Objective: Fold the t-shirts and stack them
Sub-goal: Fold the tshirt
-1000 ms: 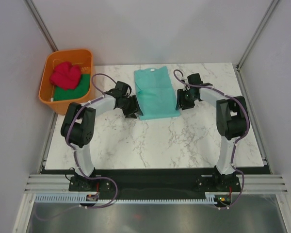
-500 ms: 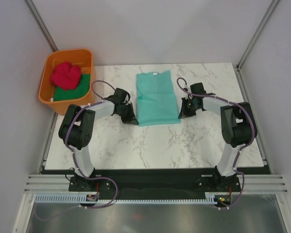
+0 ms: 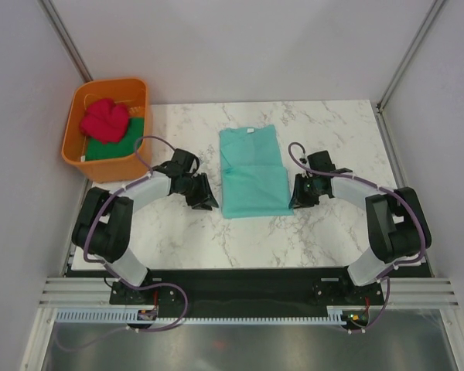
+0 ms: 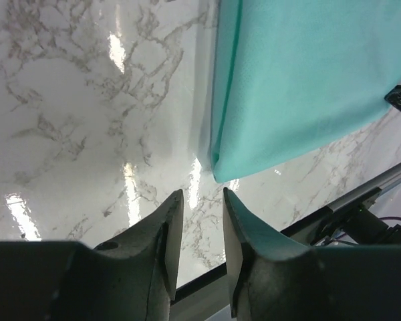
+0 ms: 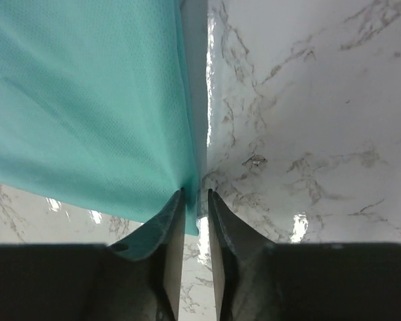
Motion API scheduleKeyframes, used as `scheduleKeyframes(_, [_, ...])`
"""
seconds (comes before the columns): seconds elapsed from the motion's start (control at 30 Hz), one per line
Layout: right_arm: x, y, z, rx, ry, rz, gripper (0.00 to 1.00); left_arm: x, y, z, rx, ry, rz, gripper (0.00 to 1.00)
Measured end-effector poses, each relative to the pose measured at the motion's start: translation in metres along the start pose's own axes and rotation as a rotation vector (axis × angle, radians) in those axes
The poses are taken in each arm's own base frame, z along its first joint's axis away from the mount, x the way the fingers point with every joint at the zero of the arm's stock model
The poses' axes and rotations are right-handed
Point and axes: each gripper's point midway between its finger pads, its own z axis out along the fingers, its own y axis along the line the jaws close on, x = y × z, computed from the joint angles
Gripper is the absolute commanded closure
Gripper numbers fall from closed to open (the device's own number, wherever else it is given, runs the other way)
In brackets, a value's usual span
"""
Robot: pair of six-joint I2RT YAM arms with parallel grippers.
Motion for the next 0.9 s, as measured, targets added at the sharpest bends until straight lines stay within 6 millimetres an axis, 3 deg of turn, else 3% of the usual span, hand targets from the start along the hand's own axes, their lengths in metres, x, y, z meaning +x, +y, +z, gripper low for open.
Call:
scheduleKeyframes(0.13, [-0.003, -0.002, -0.003, 0.023, -0.017, 0.004, 0.60, -0.013, -0.018, -0.011, 0.038, -0.031, 0.020, 0.66])
scheduleKeyframes(0.27, [-0.007, -0.004, -0.007, 0.048, -0.025, 0.010, 0.61, -0.042, -0.047, -0.021, 0.097, -0.084, 0.056, 0.66])
scheduleKeyframes(0.37, [-0.015, -0.004, -0.010, 0.068, -0.043, 0.008, 0.62, -0.063, -0.066, -0.017, 0.126, -0.104, 0.079, 0.66])
scheduleKeyframes(0.4, [-0.018, -0.004, -0.011, 0.070, -0.049, 0.007, 0.62, -0.066, -0.069, -0.014, 0.129, -0.103, 0.082, 0.73])
scheduleKeyframes(0.43, [-0.020, -0.004, -0.012, 0.075, -0.055, 0.006, 0.62, -0.068, -0.071, -0.010, 0.130, -0.095, 0.081, 0.86])
scheduleKeyframes(0.67, [-0.030, 0.000, -0.019, 0.077, -0.080, 0.009, 0.62, -0.080, -0.071, 0.025, 0.105, -0.048, 0.069, 0.89])
scheduleKeyframes(0.9, [-0.051, 0.013, -0.032, 0.054, -0.141, 0.011, 0.63, -0.104, -0.070, 0.041, 0.069, -0.083, 0.066, 0.90])
